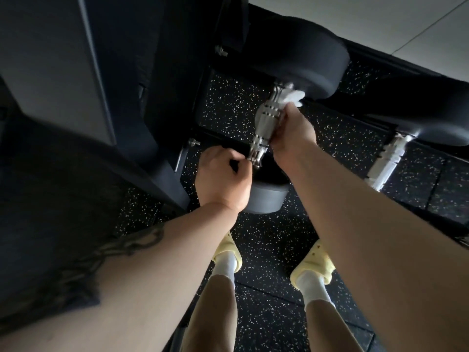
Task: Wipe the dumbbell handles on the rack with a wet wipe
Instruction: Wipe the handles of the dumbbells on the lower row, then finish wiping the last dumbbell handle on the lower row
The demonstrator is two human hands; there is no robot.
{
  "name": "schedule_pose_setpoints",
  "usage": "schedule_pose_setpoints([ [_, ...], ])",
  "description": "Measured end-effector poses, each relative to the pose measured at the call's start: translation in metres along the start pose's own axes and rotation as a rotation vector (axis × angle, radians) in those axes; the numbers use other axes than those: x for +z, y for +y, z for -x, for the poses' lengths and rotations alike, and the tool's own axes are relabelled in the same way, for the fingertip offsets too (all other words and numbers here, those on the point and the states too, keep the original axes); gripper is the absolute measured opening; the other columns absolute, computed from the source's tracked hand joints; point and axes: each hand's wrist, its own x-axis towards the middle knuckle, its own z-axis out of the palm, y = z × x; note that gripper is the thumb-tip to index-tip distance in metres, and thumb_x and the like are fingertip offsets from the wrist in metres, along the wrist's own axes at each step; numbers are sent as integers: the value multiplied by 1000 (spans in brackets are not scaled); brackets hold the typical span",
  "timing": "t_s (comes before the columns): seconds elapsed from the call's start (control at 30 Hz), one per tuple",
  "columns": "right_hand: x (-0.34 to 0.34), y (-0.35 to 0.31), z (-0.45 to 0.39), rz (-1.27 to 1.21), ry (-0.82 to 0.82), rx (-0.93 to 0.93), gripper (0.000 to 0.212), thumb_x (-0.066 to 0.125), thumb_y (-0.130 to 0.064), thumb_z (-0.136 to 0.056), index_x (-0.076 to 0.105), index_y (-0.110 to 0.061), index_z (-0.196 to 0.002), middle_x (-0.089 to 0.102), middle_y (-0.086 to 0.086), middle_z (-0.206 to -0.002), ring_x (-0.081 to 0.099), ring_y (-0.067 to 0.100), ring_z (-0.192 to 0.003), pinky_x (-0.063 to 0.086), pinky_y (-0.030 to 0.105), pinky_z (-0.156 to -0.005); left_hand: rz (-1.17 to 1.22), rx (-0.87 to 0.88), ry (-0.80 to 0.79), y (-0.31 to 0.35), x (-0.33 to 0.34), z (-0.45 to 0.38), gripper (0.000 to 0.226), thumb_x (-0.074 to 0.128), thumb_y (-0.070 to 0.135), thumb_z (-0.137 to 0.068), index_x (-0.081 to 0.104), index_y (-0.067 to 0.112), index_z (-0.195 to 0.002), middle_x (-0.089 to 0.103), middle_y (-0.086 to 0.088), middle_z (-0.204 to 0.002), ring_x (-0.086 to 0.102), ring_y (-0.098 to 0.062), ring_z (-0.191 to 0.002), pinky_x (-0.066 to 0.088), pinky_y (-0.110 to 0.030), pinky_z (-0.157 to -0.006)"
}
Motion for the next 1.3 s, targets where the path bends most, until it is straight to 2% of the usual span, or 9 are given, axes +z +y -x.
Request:
schedule_pose_setpoints([
  [0.1,-22,21,23,612,257,-327,33,62,-25,-87,54,-19,-56,54,-5,-57,46,9,-53,34,17,-50,0,3,-18,-3,1,-2,34,42,33,-72,71,19,-82,63,3,-100,52,-16,-108,35,-21,-80],
  [0.2,-42,30,54,1201,68,-387,19,57,-24,-90,66,-24,-73,61,-5,-65,55,11,-56,38,19,-46,-34,10,-31,-5,2,-3,37,41,35,-71,71,18,-84,64,3,-101,51,-17,-109,33,-20,-79],
  [0.37,-27,22,81,1718,-50,-455,24,46,-30,-95,68,-24,-103,67,6,-87,65,26,-81,53,30,-63,-3,63,2,-9,3,-5,47,32,45,-67,68,16,-76,65,2,-91,51,-17,-98,29,-22,-71],
  [0.5,-50,20,81,1600,-84,-428,26,43,-42,-95,66,-35,-105,61,-5,-71,63,19,-69,49,27,-54,23,34,2,-5,1,-2,39,36,32,-72,69,15,-85,64,1,-98,51,-18,-102,33,-23,-76],
  [0.63,-57,28,76,1479,26,-374,28,43,-36,-94,69,-26,-93,65,0,-71,62,22,-65,44,26,-52,-29,5,-49,-1,-1,-4,34,38,24,-82,66,16,-98,60,2,-108,46,-15,-108,31,-23,-78],
  [0.77,-46,30,100,1493,-116,-476,27,45,-39,-96,68,-31,-108,68,0,-82,61,21,-65,43,23,-50,-181,4,-236,9,-17,-9,31,38,16,-96,60,9,-117,56,-7,-126,46,-25,-119,36,-34,-98],
  [0.87,-50,12,112,1567,-163,-397,28,45,-27,-96,64,-33,-116,68,0,-95,63,17,-73,47,24,-51,-255,-83,-446,24,-42,-1,40,31,16,-101,41,7,-139,37,-10,-148,28,-25,-139,18,-34,-114],
  [1.03,-46,-14,167,1864,-167,-270,37,54,-4,-86,61,-20,-118,65,7,-100,66,26,-89,57,37,-73,-389,-38,-690,51,-104,41,54,42,23,-98,25,24,-149,27,1,-155,37,-19,-135,32,-23,-98],
  [1.3,-45,-70,274,1872,-44,-471,29,44,-12,-92,63,-21,-113,62,4,-93,63,23,-85,54,32,-70,-497,-53,-765,86,-197,87,40,41,30,-98,46,17,-136,48,-6,-135,47,-23,-119,38,-32,-96],
])
